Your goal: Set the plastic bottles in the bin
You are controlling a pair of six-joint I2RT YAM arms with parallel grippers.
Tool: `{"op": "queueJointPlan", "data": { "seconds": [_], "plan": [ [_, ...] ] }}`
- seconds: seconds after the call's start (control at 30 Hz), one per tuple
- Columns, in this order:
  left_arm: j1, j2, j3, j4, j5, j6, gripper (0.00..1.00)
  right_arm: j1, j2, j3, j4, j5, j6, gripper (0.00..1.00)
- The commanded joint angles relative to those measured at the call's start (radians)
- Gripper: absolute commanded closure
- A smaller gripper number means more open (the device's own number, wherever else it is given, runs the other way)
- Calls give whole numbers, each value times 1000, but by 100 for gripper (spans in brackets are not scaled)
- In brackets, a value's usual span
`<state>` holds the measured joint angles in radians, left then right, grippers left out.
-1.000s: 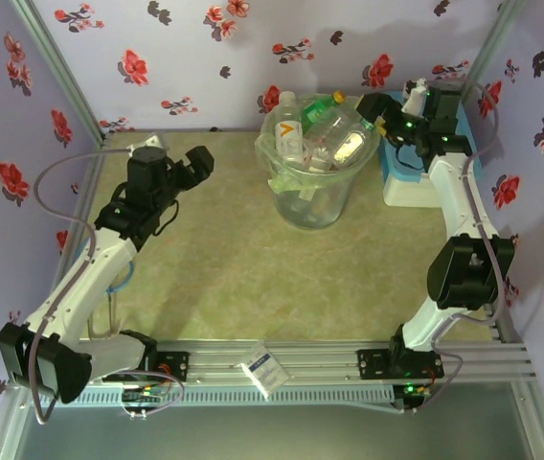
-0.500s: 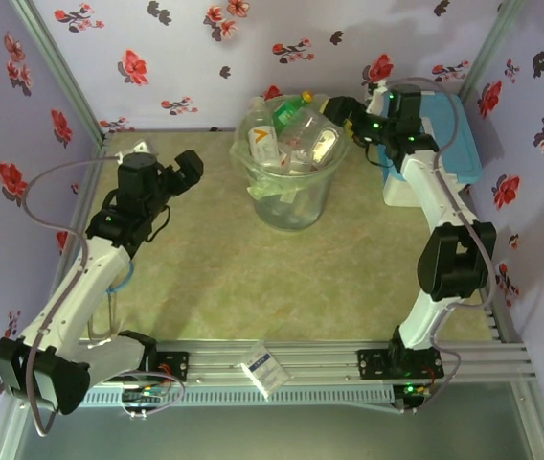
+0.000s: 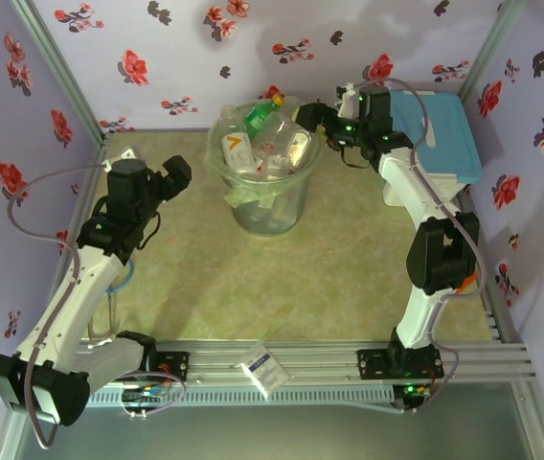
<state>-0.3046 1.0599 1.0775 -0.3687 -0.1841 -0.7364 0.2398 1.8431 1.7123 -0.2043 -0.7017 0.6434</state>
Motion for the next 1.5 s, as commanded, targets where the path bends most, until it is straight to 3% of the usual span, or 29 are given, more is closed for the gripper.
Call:
{"op": "queueJointPlan", "data": {
  "seconds": [0.0, 0.2, 0.4, 0.63, 0.83, 1.0, 1.23, 1.47],
  "plan": [
    [15, -28, -21, -11, -37, 51, 0, -38, -88, 11, -101, 93, -91, 1],
    [51, -71, -111, 53, -57, 172, 0, -146, -230, -158, -124, 157, -150, 1],
    [125, -84, -202, 65, -110, 320, 0, -155, -363, -365, -190, 431, -393, 1],
    [160, -99, -376, 197, -191, 465, 0, -152, -483, -781, 110, 623, -544, 1],
    [176, -52, -498, 345, -247, 502, 0, -151, -474, -992, 345, 762, -582, 1],
    [188, -3, -568, 455, -303, 474, 0, -151, -423, -1087, 525, 835, -607, 1],
    [216, 107, -635, 682, -318, 557, 0, -148, -317, -1182, 815, 944, -635, 1],
    [225, 207, -694, 918, -339, 604, 0, -173, -322, -1252, 934, 959, -591, 1]
  ]
}}
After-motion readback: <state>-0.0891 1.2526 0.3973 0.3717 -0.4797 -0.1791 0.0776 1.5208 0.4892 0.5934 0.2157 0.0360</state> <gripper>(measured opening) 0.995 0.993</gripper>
